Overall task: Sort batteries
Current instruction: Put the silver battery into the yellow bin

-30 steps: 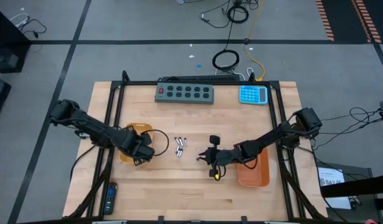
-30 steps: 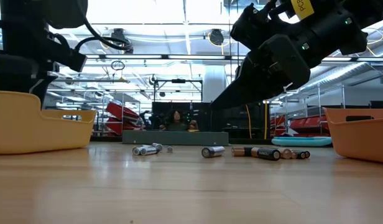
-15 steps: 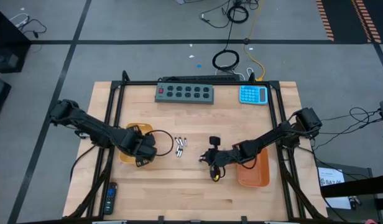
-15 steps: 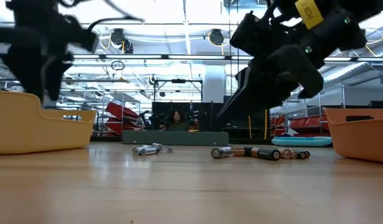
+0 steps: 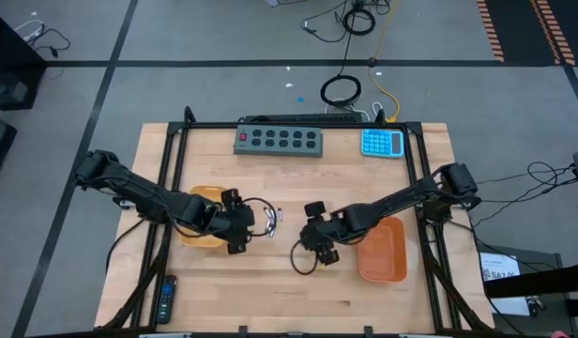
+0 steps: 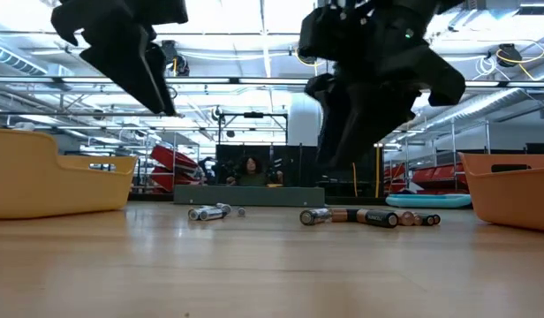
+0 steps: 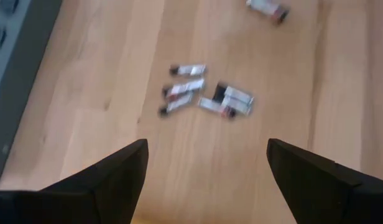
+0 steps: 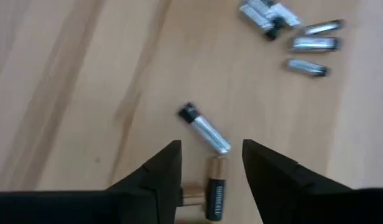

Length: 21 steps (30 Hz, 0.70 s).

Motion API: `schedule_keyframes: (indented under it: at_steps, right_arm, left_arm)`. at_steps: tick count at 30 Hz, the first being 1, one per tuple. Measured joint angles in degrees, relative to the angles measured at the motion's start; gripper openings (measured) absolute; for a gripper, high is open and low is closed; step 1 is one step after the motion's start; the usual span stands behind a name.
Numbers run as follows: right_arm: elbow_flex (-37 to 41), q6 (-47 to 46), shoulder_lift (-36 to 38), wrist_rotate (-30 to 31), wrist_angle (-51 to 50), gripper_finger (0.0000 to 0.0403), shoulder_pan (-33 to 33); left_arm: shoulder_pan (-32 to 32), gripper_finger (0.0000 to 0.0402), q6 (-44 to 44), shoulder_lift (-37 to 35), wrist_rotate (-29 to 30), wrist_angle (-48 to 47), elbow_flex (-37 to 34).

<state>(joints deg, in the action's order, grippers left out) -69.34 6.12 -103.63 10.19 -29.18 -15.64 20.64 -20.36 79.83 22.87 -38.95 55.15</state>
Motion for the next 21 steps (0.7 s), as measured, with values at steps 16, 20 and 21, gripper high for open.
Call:
schedule_keyframes:
  at_steps: [16,20,21]
  right_arm:
    - [-10.82,8.8,-12.18,-3.1,-11.01,0.0129,1.85]
    - [-10.84,9.75,-12.48,-2.87,-10.2,0.0129,2.37]
    - [-10.84,9.82,-12.48,-2.95,-9.91,0.0129,2.48]
  left_arm:
    - [-0.96,0.0335,-1.46,0.02,-3.76,2.46,-0.24]
    - [-1.14,0.0335,-1.71,0.02,-3.9,2.72,-0.89]
    - [-1.14,0.0335,-1.71,0.02,-3.86,2.83,-1.1]
